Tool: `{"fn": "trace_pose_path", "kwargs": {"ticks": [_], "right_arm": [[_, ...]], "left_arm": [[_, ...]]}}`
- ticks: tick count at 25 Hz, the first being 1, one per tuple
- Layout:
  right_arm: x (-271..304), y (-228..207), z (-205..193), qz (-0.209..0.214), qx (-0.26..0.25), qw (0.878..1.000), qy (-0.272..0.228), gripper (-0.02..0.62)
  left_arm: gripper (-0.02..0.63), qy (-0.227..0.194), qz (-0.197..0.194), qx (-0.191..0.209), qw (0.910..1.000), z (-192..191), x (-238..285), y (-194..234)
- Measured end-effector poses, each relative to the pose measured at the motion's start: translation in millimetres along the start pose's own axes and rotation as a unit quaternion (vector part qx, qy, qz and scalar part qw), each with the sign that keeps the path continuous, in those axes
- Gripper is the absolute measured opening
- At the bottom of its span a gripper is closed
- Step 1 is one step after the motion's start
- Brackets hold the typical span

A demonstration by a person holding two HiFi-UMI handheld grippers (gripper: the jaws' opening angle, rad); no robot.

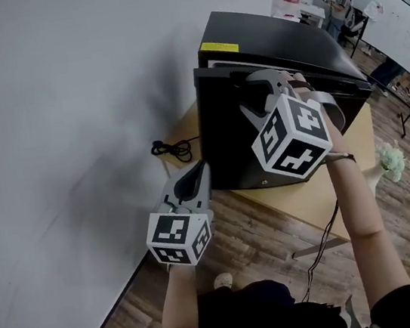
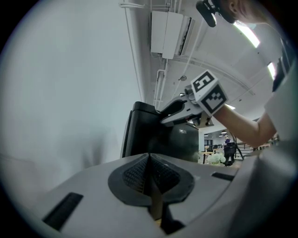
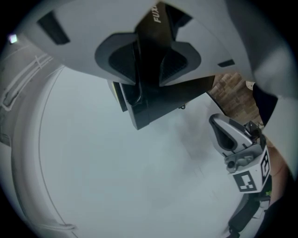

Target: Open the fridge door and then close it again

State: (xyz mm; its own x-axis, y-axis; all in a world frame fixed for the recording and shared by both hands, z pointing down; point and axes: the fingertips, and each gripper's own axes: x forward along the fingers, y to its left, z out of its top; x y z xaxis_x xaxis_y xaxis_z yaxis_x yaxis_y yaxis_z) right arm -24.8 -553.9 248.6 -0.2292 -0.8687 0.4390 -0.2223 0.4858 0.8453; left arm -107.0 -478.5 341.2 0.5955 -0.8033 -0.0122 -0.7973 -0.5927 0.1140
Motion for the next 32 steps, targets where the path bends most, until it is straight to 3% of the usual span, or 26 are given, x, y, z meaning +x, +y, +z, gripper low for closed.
{"fn": "trace_pose_path", "kwargs": {"ticks": [17,26,32], "right_arm": [[-95,51,4,0.036,-0.046,0.996,-0.064,0.143],[-139,70,-4,0.044,-0.051,0.996,-0.065,0.144],[-166,81,-12,0.02,-0.065,0.996,-0.059,0.149]], "left_arm": [[0.008,0.015,0.037,-0.001,0.9992,-15,-73,-89],[0.008,0.023,0.052,-0.005,0.9984,-25,-119,-136],[0.009,0.032,0.046,-0.004,0.9984,-35,-137,-165]]}}
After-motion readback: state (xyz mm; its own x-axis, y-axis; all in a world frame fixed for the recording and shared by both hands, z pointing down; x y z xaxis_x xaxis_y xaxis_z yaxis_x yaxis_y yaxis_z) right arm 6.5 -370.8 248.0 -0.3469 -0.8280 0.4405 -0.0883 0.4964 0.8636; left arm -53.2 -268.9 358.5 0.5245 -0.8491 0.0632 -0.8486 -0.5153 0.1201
